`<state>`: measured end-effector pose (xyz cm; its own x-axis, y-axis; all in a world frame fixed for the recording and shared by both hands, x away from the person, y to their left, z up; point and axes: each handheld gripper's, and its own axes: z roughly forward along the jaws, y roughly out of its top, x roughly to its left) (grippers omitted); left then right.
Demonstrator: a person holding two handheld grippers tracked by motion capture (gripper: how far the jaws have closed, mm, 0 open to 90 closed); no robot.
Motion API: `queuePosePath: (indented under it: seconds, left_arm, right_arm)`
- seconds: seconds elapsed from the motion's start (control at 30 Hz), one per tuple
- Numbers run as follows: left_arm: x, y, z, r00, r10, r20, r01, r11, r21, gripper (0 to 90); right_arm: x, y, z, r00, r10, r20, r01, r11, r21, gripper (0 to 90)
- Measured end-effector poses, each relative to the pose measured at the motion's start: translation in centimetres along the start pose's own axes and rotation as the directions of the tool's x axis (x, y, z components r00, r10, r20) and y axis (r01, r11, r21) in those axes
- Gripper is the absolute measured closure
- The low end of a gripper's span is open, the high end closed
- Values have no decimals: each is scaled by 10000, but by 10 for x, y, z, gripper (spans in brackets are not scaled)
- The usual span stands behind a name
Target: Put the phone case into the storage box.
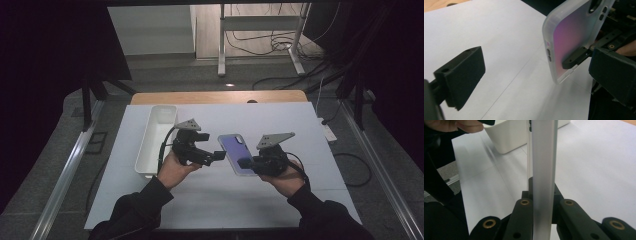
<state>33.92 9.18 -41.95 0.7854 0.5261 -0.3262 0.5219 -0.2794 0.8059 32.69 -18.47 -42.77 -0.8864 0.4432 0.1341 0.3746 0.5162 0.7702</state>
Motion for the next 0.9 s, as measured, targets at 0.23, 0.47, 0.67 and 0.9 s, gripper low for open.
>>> queuePosePath:
  seconds: [0.23,0.47,0.67,0.9]
  left_arm:
    - [2,-1,-1,9984,-168,-543,173,9998,91,0]
    - [-1,-2,0,9993,22,-374,-17,9999,126,40]
    - [-4,-3,1,9999,118,114,-120,9997,211,274]
    - [-5,-3,3,9990,-32,448,18,9995,301,472]
  right_arm:
    - [-1,-1,-2,9996,6,291,-4,10000,-94,856]
    - [0,-1,-2,9981,-109,607,122,9997,-206,856]
    - [2,-1,-2,9977,-103,664,119,9997,-235,856]
    - [4,0,0,9976,-169,674,184,9996,-222,856]
